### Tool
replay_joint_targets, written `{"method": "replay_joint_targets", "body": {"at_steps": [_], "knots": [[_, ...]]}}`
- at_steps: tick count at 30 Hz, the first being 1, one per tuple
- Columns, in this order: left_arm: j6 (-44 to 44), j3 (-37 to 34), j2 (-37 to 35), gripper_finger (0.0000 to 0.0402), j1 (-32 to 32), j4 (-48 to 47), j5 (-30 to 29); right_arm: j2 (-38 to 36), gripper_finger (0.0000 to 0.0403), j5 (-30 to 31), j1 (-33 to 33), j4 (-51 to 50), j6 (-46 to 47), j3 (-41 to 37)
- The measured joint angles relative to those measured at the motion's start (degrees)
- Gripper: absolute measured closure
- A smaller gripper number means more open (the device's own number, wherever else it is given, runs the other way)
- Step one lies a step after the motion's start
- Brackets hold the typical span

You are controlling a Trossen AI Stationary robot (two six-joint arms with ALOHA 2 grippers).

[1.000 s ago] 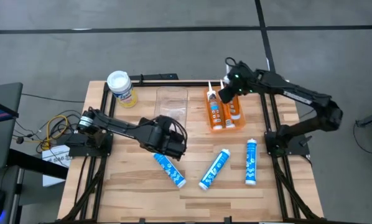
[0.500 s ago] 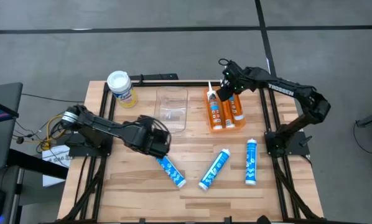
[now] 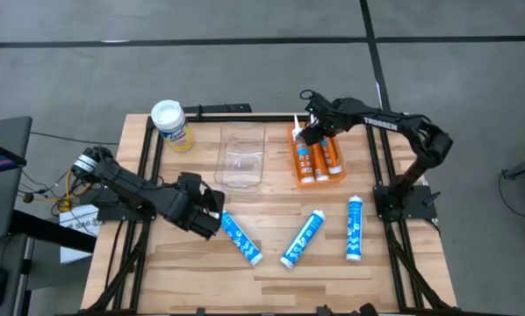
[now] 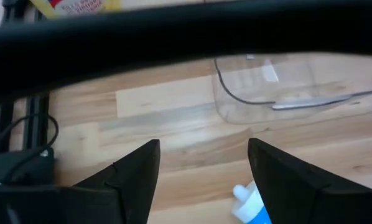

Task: Pick & place silicon tubes, Sealant and Lysol wipes
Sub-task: Put the orange sealant into the orange bin

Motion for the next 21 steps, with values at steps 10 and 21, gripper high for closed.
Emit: {"method": "replay_joint_targets", "body": {"at_steps": [10,21], "knots": [[-0.99,-0.17,0.00,0.0165,-1.15,0.66,0.96,0.39,0.0179,0.43,0.58,-0.78,0.69,-0.04],[-0.68,-0.17,0.02,0.0165,-1.12,1.04,0.96,0.33,0.0159,1.41,0.48,-3.45,0.50,-0.04]]}}
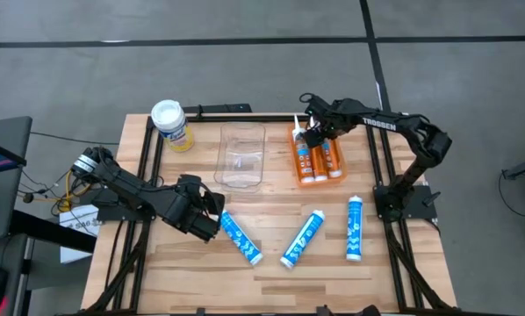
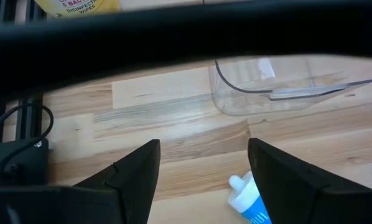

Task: Pick & place silicon tubes, Sealant and Lysol wipes
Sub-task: Put the orange sealant into the orange bin, then put the blue sealant into the transparent bin

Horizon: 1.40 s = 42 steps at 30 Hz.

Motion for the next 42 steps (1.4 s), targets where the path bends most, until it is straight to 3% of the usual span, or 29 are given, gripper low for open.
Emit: {"method": "replay_joint_targets", "body": {"at_steps": [15,23,32,38,42], "knots": [[1.05,0.00,0.02,0.0165,-0.07,0.87,0.00,0.00,0.0095,3.63,0.02,-2.90,-0.18,0.00],[2.35,0.00,0.02,0.0165,-0.77,1.50,0.42,-0.66,0.0090,3.87,0.67,-10.03,-3.15,3.45],[3.38,0.00,0.02,0.0165,-4.22,6.37,0.36,-17.49,0.0091,6.35,8.45,-20.43,-3.55,4.50],[10.32,-0.06,0.52,0.0165,-6.22,16.74,-2.22,-30.07,0.0091,6.18,18.33,-27.83,6.36,4.52],[11.92,-1.87,0.77,0.0165,-6.56,26.44,0.14,-35.71,0.0091,6.21,26.15,-31.38,14.91,4.52]]}}
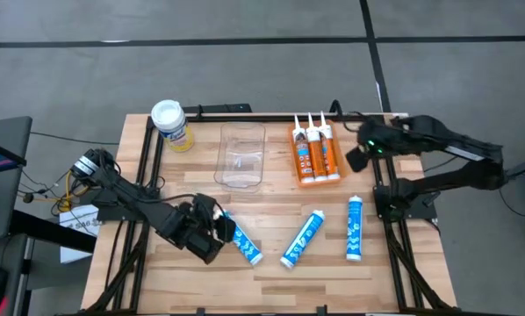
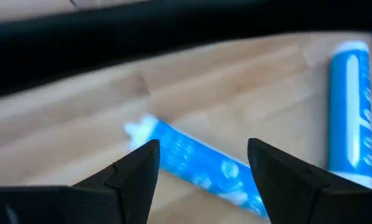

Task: Pick & place silicon tubes, Sealant and Lysol wipes
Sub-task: Put the blue sealant into the transparent bin

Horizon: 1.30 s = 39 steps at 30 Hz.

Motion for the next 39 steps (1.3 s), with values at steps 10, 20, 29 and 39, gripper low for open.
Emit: {"method": "replay_joint_targets", "body": {"at_steps": [10,20,29,39], "knots": [[-8.79,-3.26,1.81,0.0165,-3.39,11.97,4.06,-8.30,0.0091,3.73,20.50,-1.48,9.60,-5.78],[-11.97,-3.20,3.49,0.0165,-4.76,18.79,4.24,-31.85,0.0097,4.84,34.59,17.58,3.48,-26.85],[-15.13,-3.18,4.26,0.0165,-4.65,22.23,7.40,-49.55,0.0097,-0.85,41.03,41.50,-16.17,-40.47],[-15.86,-3.18,4.26,0.0165,-4.63,22.07,7.79,-53.16,0.0097,-1.51,42.22,46.50,6.59,-48.20]]}}
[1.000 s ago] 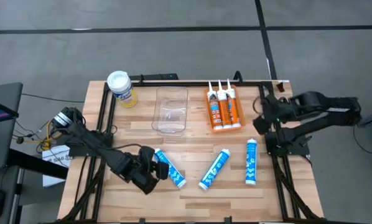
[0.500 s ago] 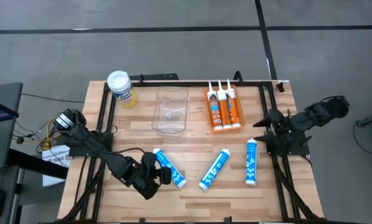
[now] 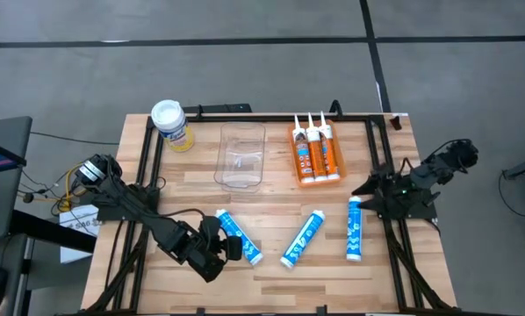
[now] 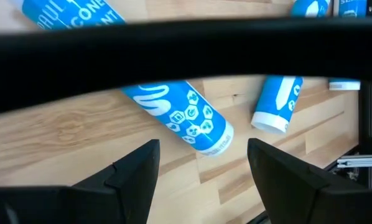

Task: Pick & place silicon tubes, Sealant and Lysol wipes
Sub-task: Put the blue sealant into the transparent bin

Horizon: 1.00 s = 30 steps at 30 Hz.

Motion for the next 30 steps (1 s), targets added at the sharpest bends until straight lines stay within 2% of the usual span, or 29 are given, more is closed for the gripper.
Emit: {"method": "replay_joint_targets", "body": {"at_steps": [6,12,22,27,30], "knots": [[1.27,0.00,0.00,0.0165,0.00,-0.21,0.00,0.82,0.0097,-1.34,-0.02,6.64,12.29,-2.51],[1.57,0.00,0.00,0.0165,-0.07,-1.39,0.04,6.35,0.0097,-12.86,0.00,5.82,27.29,-3.10],[3.83,0.00,0.00,0.0165,-0.09,-5.16,0.22,15.56,0.0097,-30.45,0.00,5.68,40.55,-3.08],[5.90,0.00,-0.02,0.0165,-0.09,-6.49,0.24,17.18,0.0097,-35.79,0.00,5.68,45.83,-3.05],[6.31,0.00,-0.04,0.0165,-0.09,-7.52,0.22,17.26,0.0097,-36.00,0.00,5.70,47.25,-3.03]]}}
